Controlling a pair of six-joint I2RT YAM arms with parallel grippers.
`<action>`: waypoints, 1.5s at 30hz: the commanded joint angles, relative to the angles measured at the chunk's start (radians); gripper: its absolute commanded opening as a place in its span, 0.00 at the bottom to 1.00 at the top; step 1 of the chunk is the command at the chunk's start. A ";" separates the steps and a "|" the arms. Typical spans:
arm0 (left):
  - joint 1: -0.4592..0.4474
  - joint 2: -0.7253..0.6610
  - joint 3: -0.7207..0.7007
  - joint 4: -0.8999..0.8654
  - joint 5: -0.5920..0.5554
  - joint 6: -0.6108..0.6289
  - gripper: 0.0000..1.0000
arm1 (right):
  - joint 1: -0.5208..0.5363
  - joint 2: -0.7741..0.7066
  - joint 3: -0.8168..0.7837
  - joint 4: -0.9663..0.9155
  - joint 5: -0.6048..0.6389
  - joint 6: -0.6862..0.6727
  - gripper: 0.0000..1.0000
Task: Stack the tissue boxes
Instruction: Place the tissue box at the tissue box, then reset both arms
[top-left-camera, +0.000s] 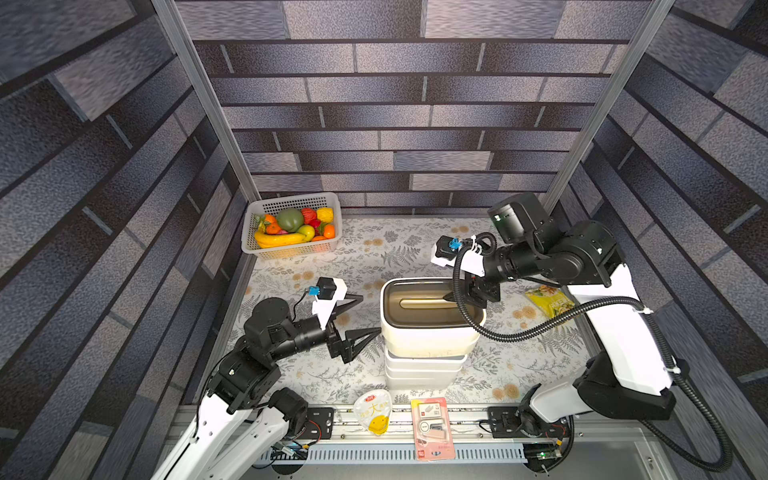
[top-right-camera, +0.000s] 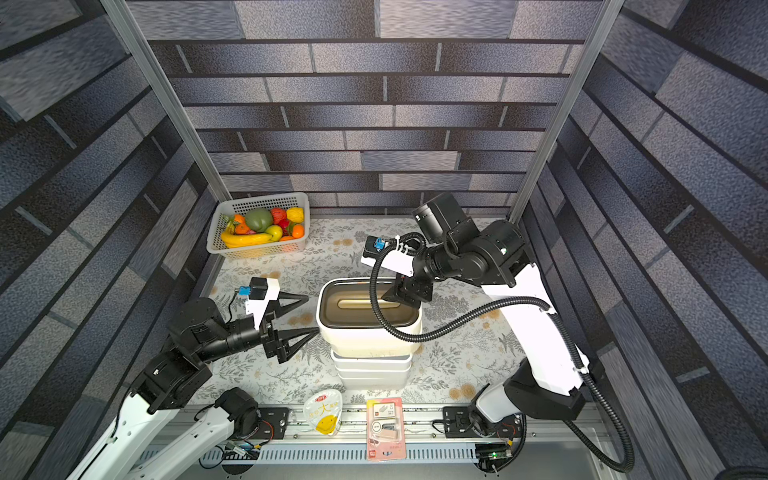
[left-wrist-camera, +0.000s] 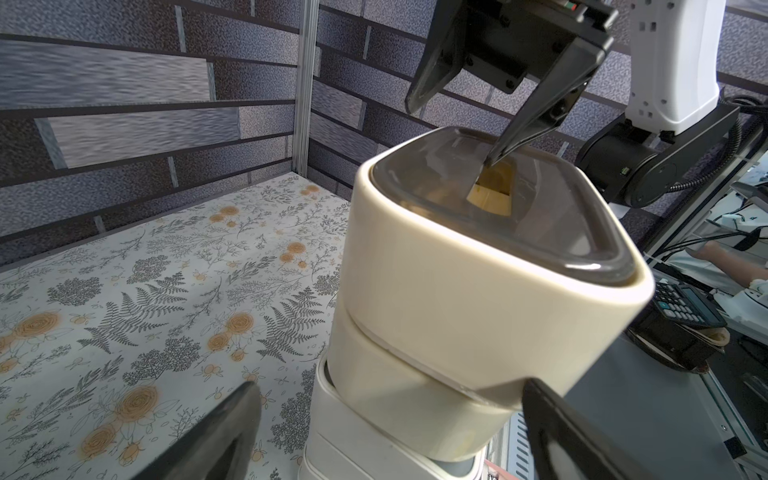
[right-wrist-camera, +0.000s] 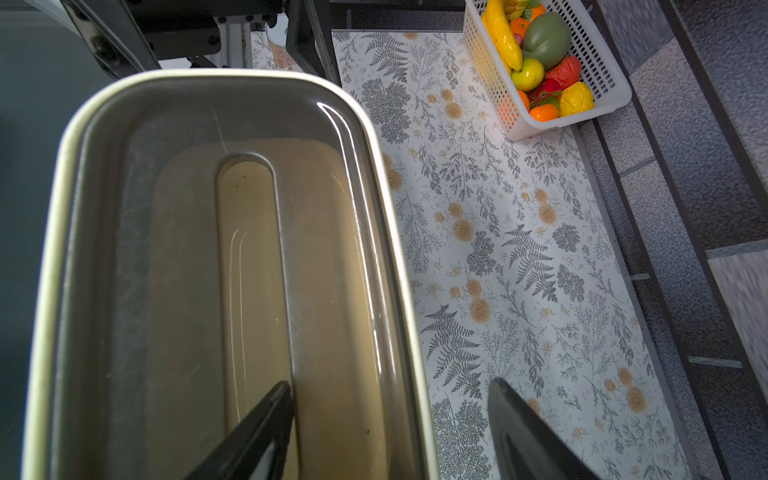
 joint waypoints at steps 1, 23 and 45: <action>-0.004 0.009 -0.001 0.041 0.023 -0.017 1.00 | 0.009 -0.034 -0.010 0.028 0.014 0.025 0.76; -0.004 0.038 -0.001 0.036 0.032 -0.017 1.00 | 0.006 -0.299 -0.335 0.353 0.124 0.299 0.83; 0.033 0.013 0.095 -0.094 -0.299 -0.044 1.00 | 0.005 -0.512 -0.505 0.547 0.386 0.526 1.00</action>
